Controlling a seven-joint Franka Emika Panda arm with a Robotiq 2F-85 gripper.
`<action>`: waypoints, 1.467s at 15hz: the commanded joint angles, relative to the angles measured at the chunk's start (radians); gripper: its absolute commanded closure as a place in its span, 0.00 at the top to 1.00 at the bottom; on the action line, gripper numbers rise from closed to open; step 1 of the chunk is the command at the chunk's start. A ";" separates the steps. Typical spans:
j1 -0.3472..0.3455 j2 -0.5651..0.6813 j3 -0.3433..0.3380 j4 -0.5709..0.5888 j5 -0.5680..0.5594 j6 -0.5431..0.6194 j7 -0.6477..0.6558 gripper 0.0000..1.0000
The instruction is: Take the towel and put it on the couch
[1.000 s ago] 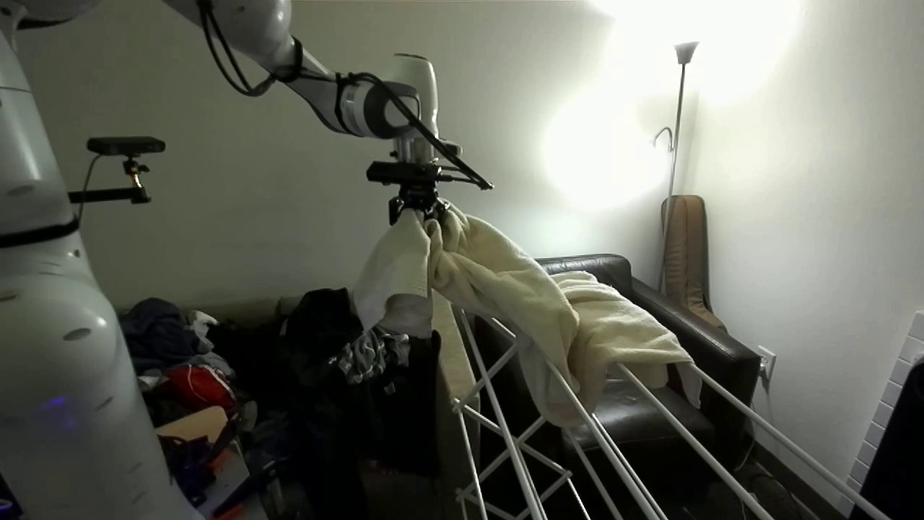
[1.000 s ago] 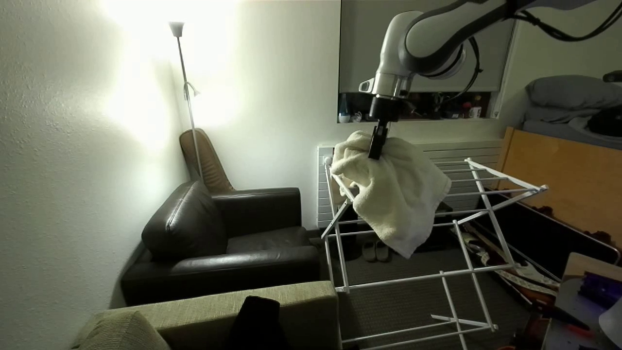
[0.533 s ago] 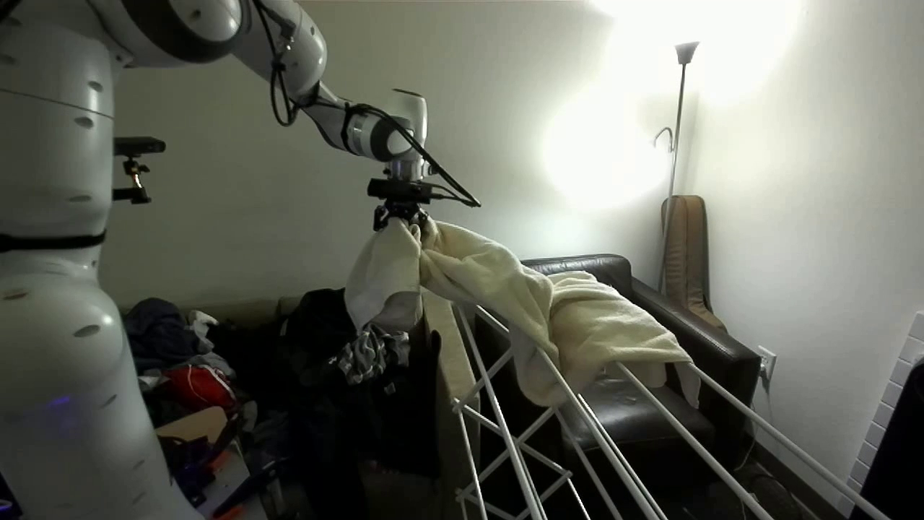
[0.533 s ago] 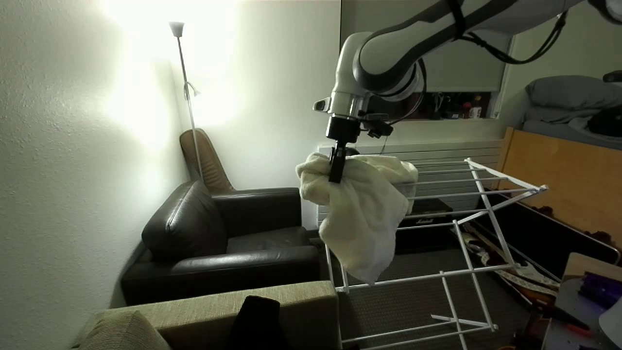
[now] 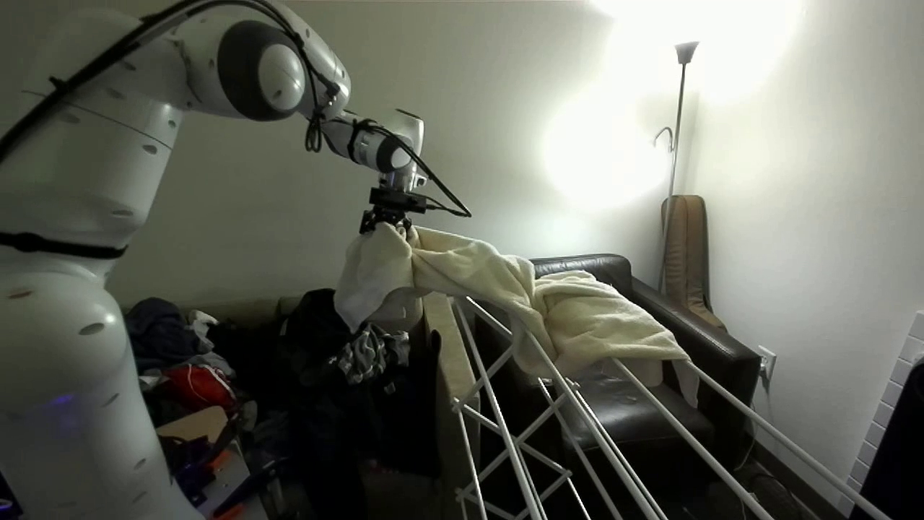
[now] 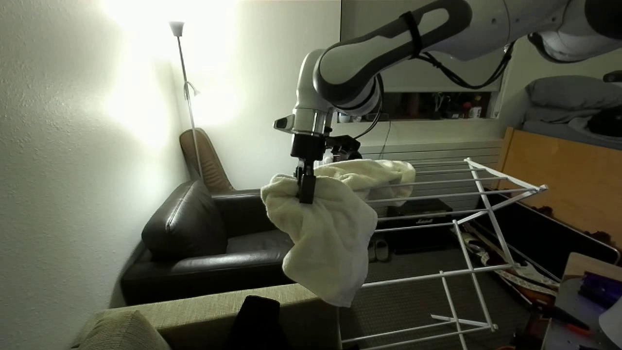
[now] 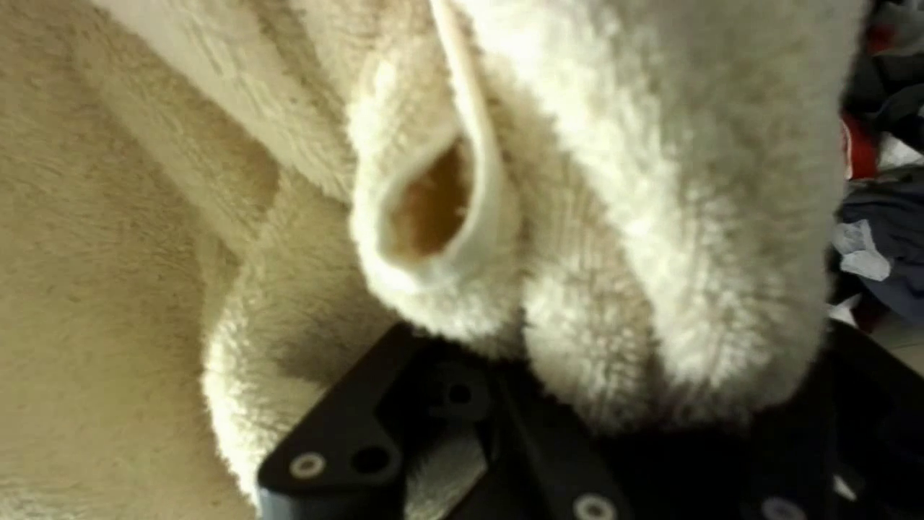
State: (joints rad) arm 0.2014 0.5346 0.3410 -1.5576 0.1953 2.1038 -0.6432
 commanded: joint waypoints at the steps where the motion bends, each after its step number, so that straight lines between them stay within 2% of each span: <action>1: 0.031 0.105 0.042 0.155 0.004 -0.101 -0.069 0.02; 12: 0.188 0.341 0.067 0.502 -0.024 -0.373 -0.164 0.02; 16: 0.229 0.380 0.055 0.584 -0.049 -0.464 -0.171 0.02; 22: 0.266 0.405 0.053 0.637 -0.104 -0.539 -0.200 0.02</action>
State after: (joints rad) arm 0.4453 0.9215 0.3862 -0.9727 0.1112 1.6126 -0.8038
